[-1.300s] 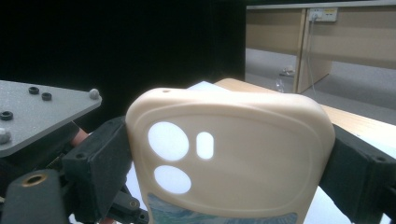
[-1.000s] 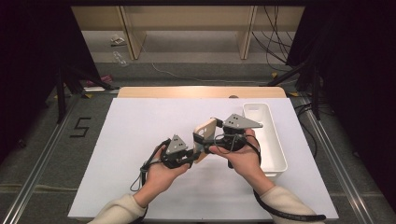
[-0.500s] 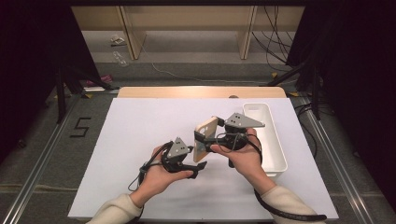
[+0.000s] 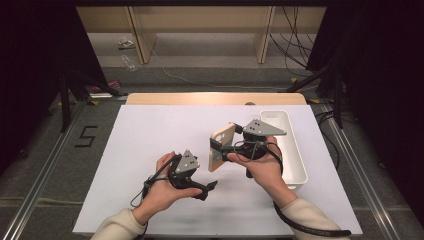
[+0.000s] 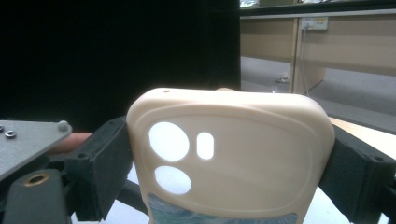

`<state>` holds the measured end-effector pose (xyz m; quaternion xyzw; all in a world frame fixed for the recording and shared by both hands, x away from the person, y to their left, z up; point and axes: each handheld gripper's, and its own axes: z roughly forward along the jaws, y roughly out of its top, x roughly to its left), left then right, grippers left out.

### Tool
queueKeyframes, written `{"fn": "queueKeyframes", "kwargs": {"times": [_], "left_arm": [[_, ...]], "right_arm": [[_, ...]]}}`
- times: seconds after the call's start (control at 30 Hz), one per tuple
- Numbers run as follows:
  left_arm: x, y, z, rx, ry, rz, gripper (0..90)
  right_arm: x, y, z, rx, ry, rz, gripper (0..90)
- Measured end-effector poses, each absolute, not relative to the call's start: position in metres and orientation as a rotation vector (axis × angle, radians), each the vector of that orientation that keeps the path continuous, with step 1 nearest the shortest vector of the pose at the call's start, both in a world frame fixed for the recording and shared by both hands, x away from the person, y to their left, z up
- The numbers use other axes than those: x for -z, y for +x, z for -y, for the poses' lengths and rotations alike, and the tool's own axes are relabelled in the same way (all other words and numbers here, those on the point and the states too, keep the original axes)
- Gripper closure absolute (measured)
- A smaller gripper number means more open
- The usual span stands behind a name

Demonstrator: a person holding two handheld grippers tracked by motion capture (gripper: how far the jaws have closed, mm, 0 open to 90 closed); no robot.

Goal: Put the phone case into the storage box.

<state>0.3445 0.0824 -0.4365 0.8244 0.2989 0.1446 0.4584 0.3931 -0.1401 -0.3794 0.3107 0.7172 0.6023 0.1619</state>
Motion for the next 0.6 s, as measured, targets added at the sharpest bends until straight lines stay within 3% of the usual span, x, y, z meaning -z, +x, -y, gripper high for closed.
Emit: {"fn": "queueKeyframes", "kwargs": {"times": [0.6], "left_arm": [[0.438, 0.331, -0.113, -0.391, 2.019, -0.761, 0.0]], "right_arm": [[0.374, 0.395, 0.147, -1.715, 0.887, -2.028, 12.9]]}}
